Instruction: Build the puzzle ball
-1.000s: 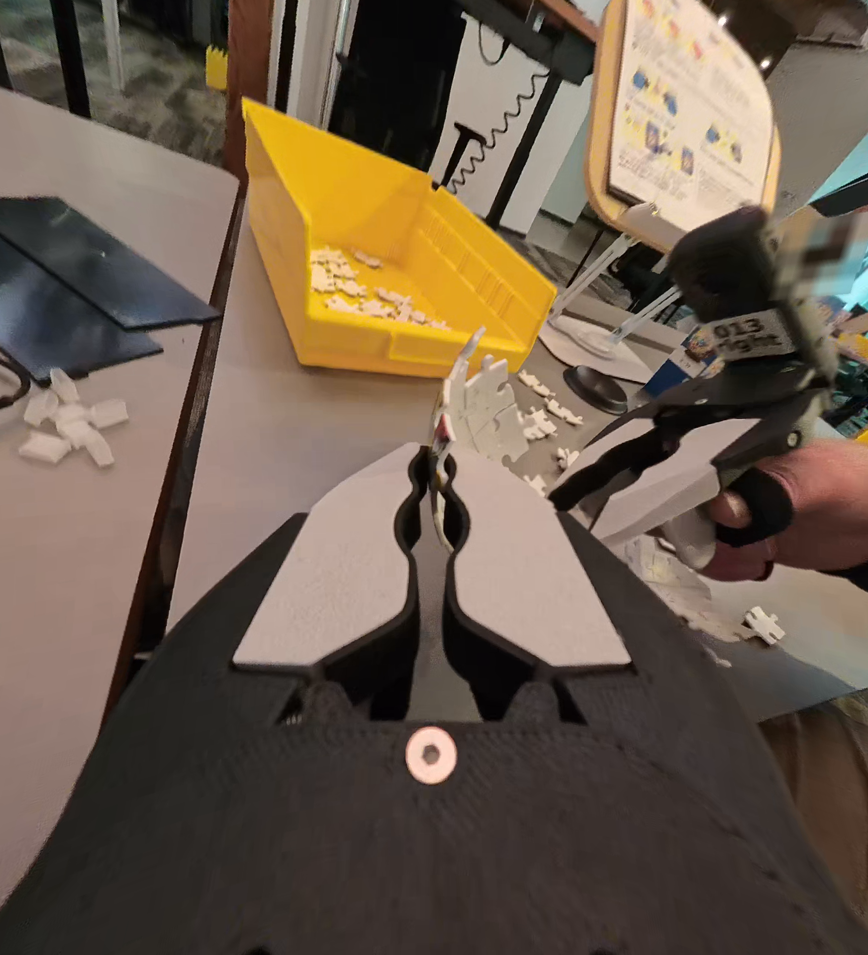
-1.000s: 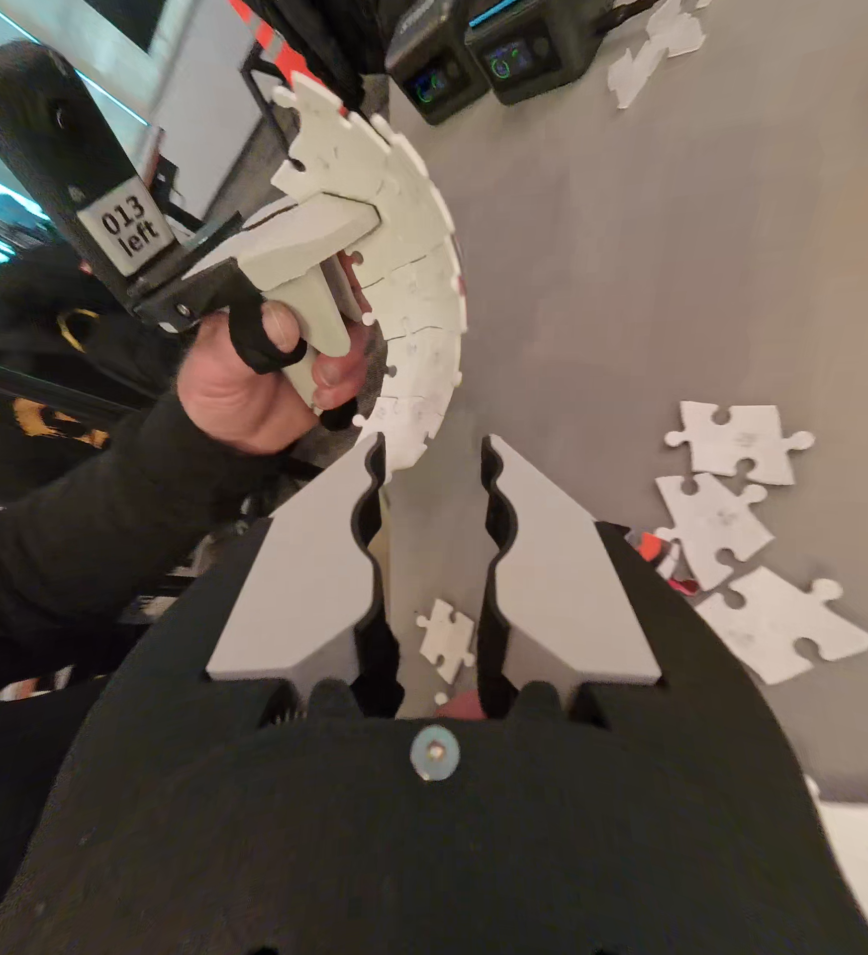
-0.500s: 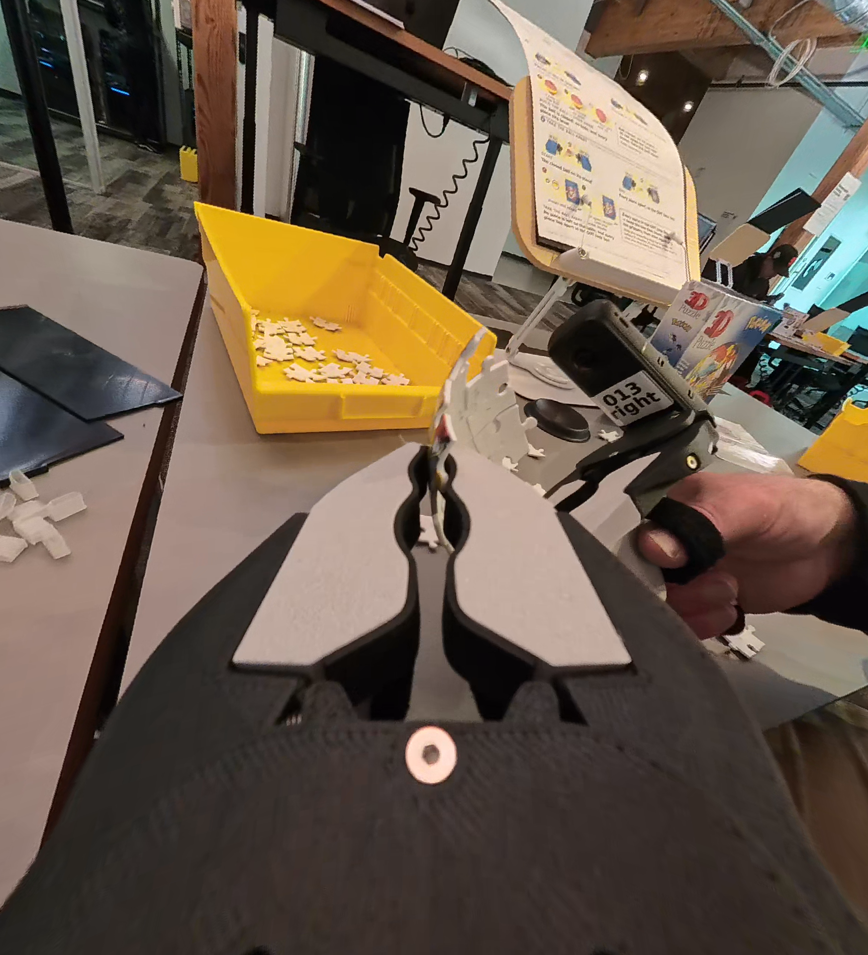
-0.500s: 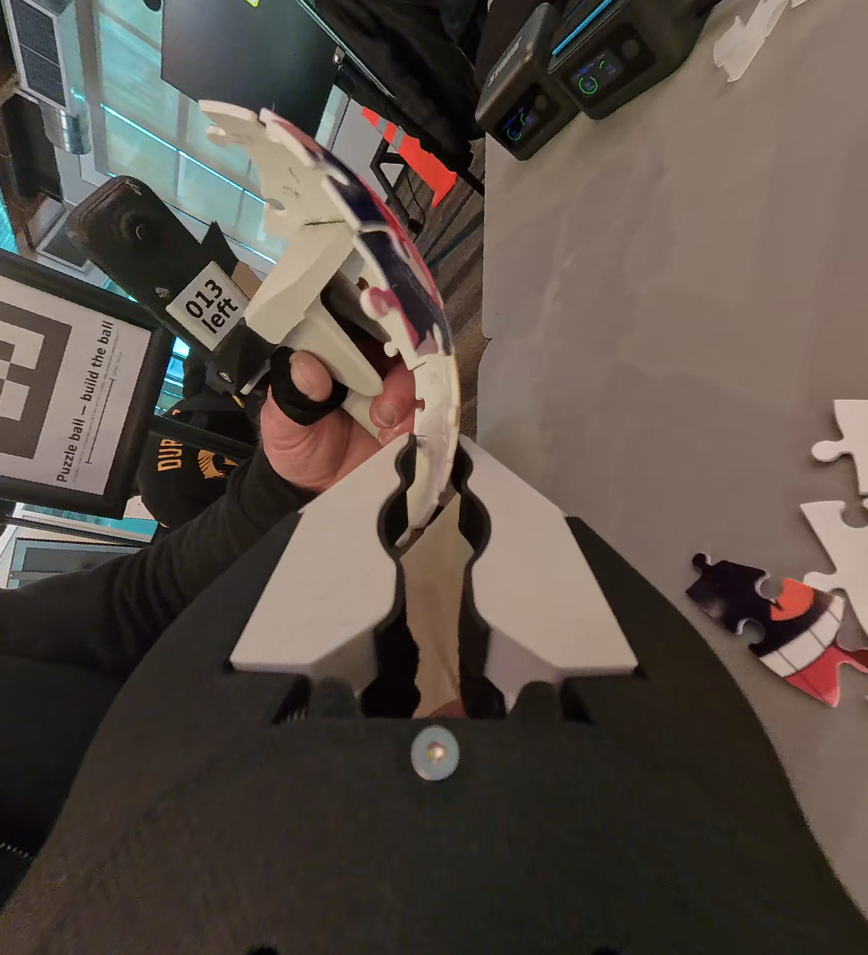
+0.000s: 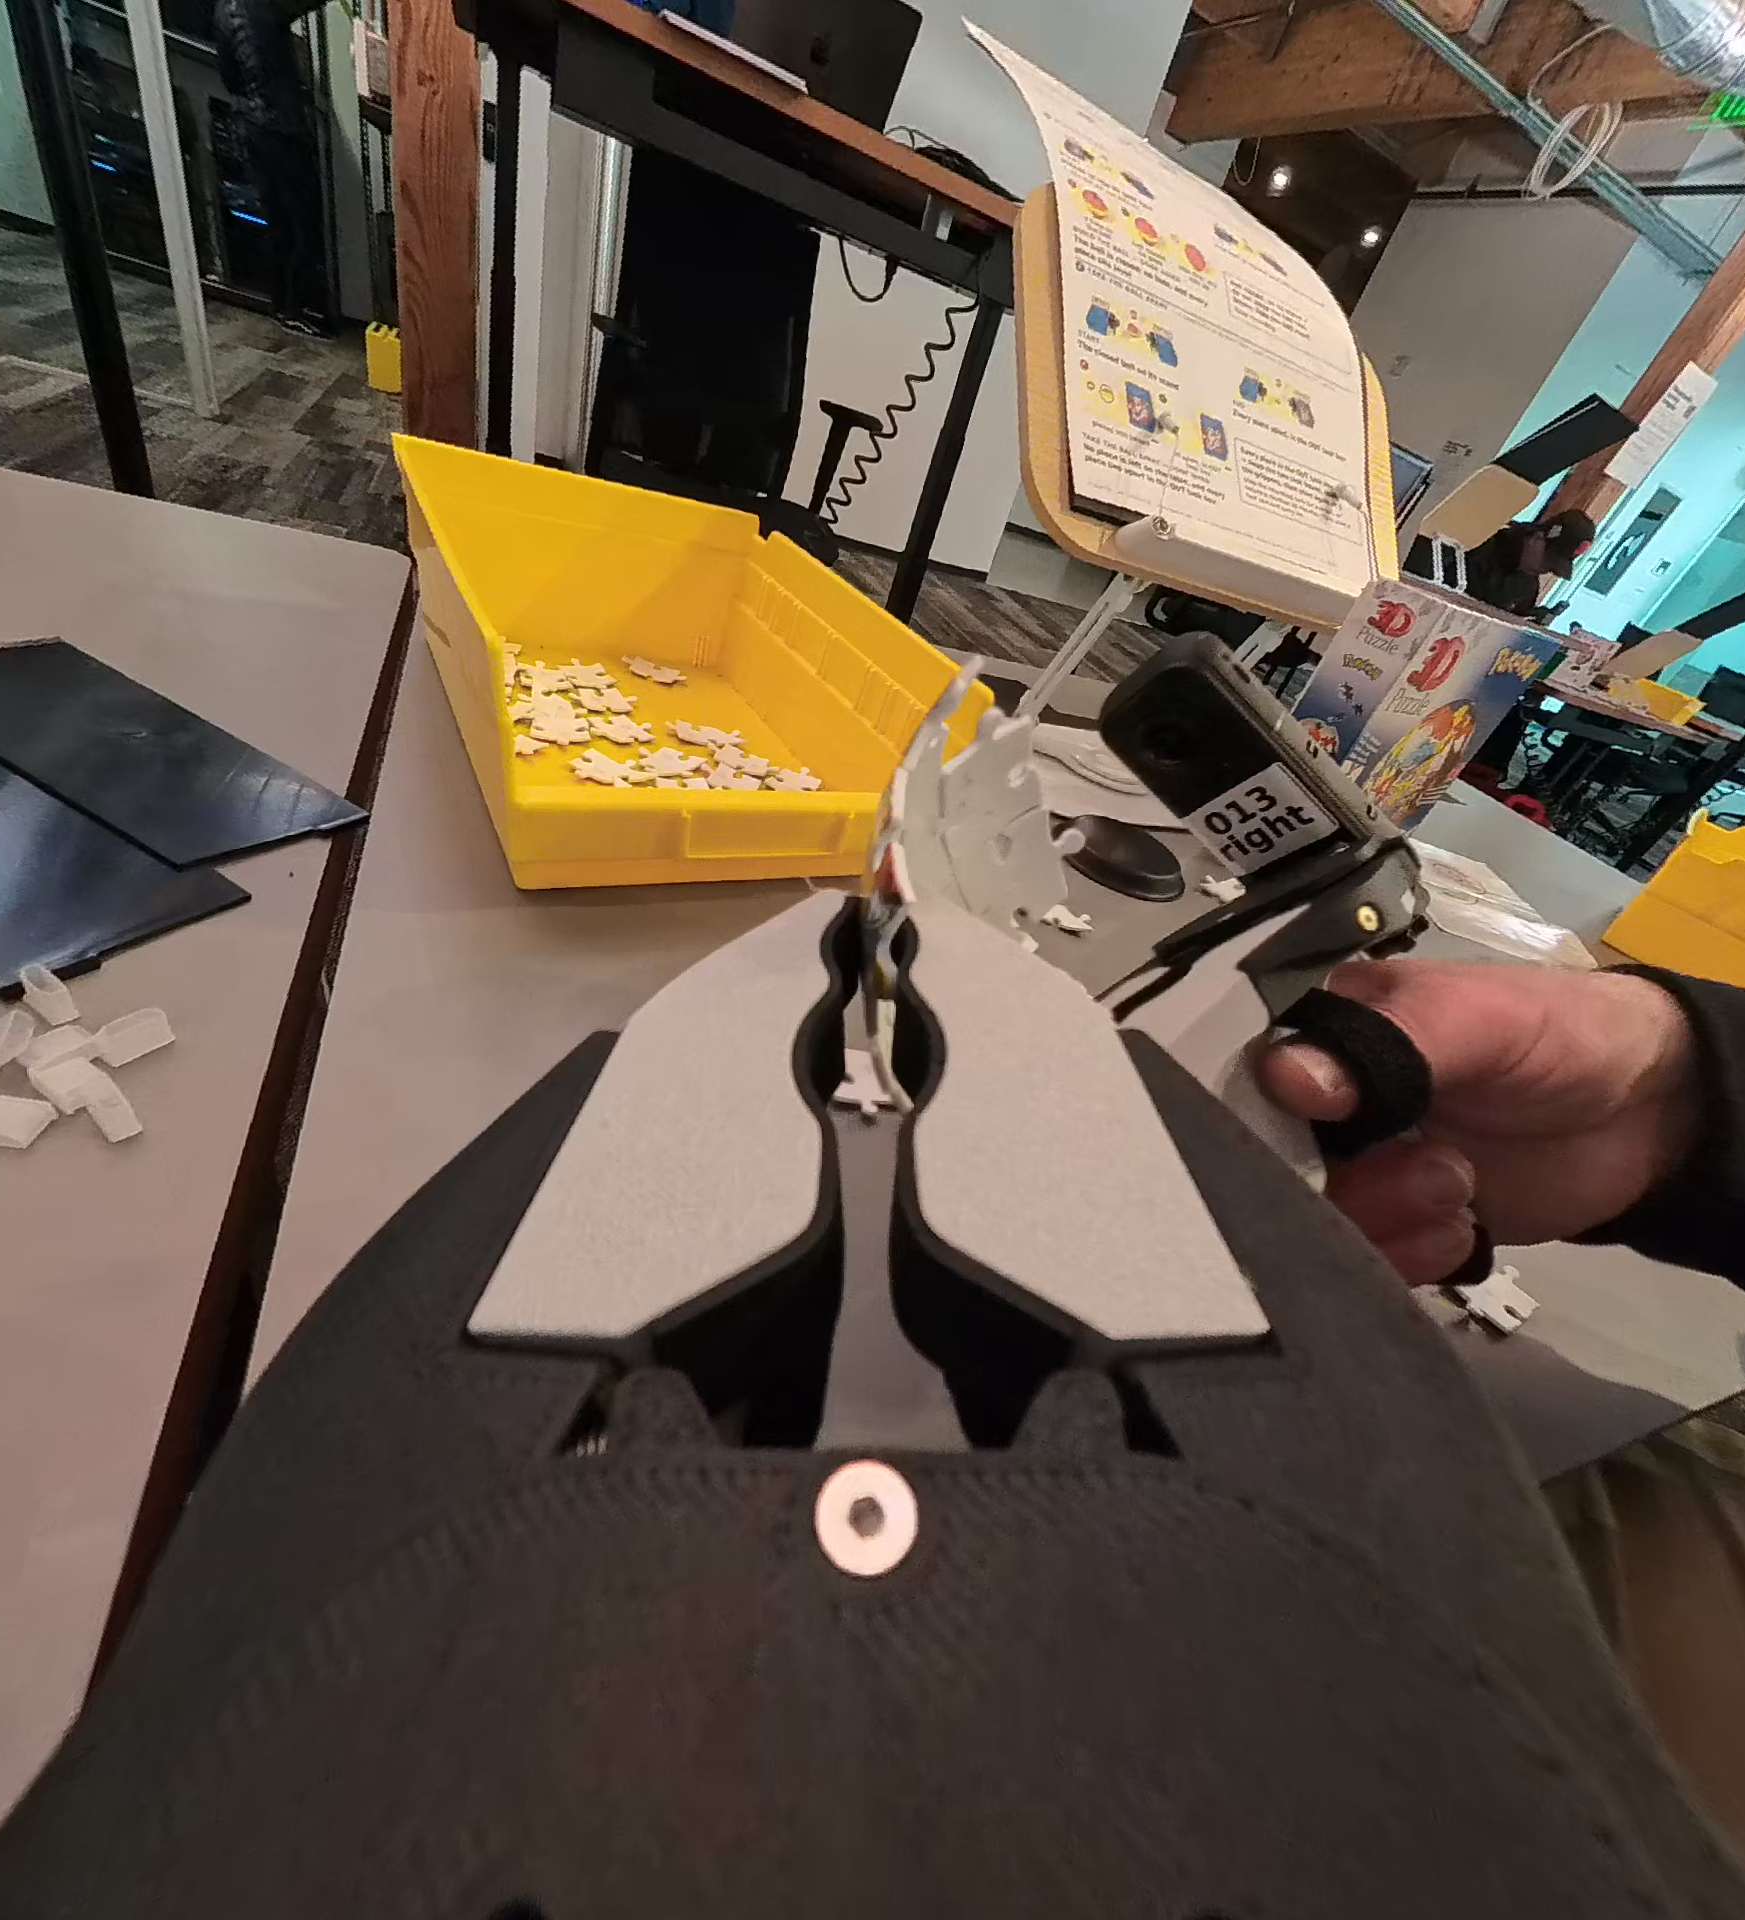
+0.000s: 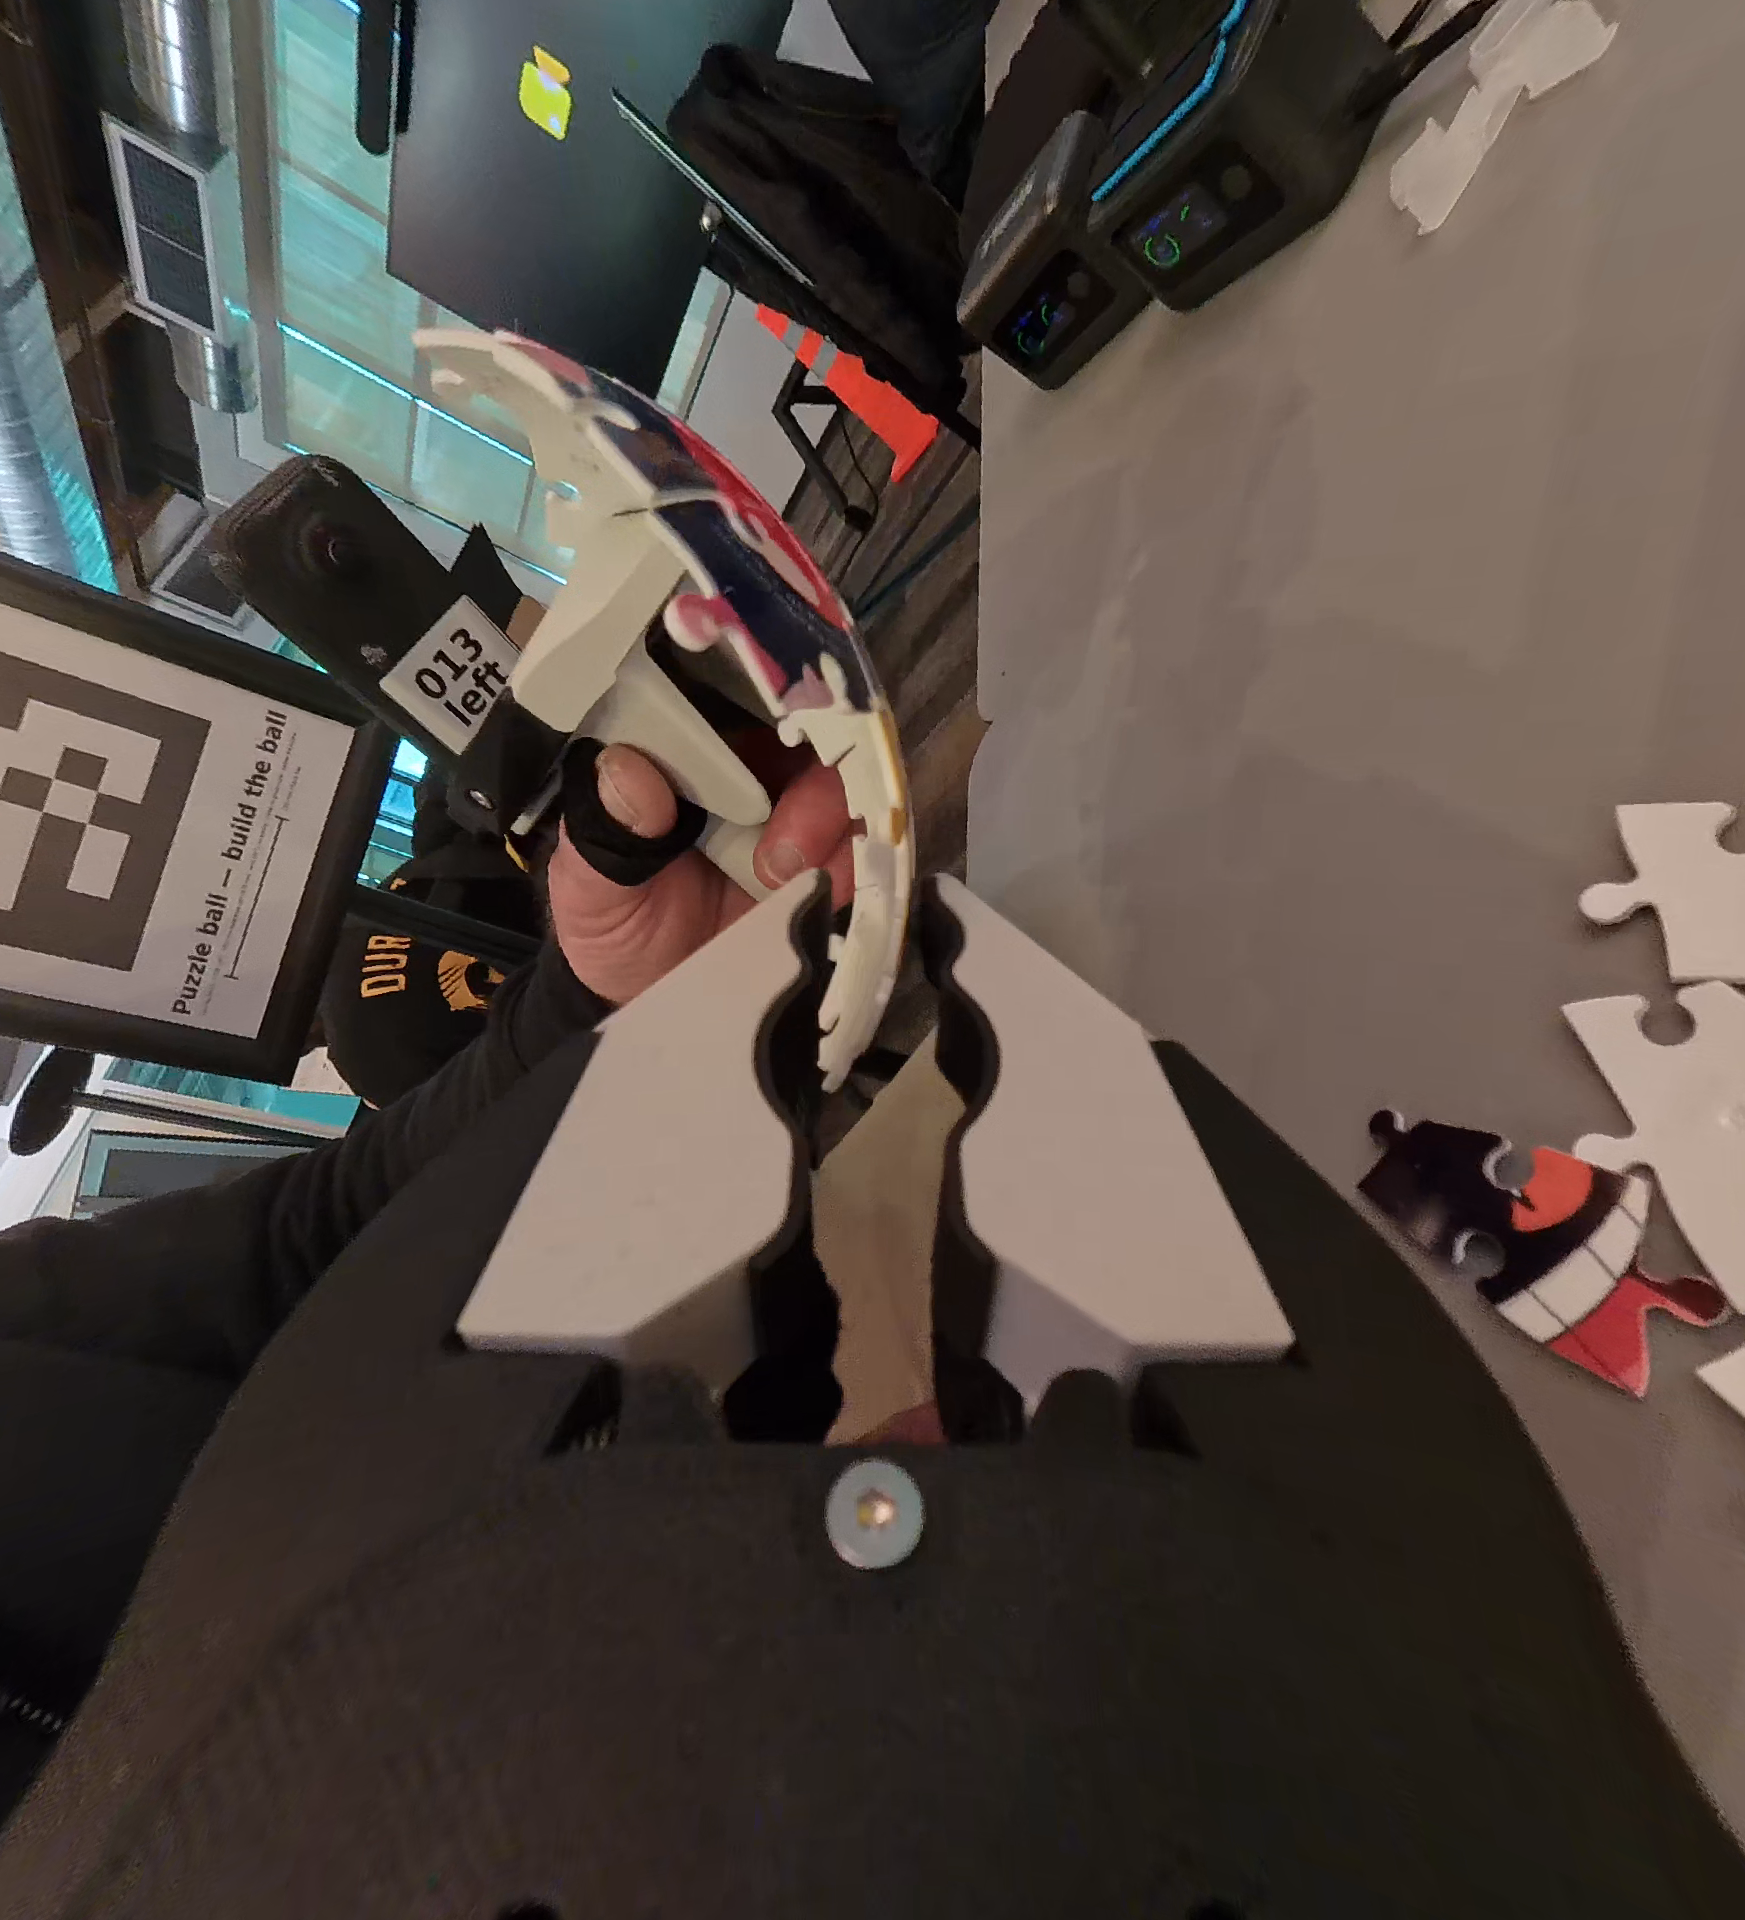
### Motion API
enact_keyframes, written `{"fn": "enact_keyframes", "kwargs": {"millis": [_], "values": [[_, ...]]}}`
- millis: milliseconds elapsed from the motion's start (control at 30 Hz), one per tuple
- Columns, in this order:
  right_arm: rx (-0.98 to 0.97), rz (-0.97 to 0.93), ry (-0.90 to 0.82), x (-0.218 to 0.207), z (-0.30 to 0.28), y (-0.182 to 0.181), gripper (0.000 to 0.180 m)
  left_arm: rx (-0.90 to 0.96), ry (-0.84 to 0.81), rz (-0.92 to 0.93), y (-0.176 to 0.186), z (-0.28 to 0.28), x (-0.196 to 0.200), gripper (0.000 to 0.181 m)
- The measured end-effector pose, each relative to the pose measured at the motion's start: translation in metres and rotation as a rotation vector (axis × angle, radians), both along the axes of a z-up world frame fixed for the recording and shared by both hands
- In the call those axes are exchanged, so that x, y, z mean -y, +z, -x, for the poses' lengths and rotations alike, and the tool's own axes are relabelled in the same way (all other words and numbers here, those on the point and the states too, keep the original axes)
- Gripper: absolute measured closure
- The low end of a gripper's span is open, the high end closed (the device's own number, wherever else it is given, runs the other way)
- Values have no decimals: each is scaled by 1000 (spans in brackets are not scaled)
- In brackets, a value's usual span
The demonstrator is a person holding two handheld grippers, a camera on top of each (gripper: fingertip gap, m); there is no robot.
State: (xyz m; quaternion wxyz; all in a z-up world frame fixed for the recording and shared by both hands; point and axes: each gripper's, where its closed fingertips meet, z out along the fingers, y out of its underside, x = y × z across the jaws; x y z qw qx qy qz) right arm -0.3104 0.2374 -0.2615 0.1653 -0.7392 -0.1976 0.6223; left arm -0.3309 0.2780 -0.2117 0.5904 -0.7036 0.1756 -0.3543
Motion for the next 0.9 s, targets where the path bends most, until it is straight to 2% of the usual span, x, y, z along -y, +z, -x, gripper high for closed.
{"fn": "enact_keyframes", "kwargs": {"millis": [33, 133, 400, 600, 767, 900], "values": [[8, 1, 1, 0, -1, 0, 161, 0, 2, 1, -1, 1, 0, 178], [34, -18, -2, -1, -6, 0, 155, 19, 12, 21, -3, 4, -2, 177], [35, -82, -96, -20, -18, 8, 158, 80, -16, 64, -9, 2, -2, 177], [32, -130, -122, -23, -17, 13, 175, 81, -48, 58, -8, -7, 1, 177], [14, -135, -126, -23, -18, 14, 179, 101, -71, 51, -3, -10, 3, 177], [-5, -147, -150, -27, -19, 18, 179, 140, -107, 71, -1, -10, 5, 159]]}}
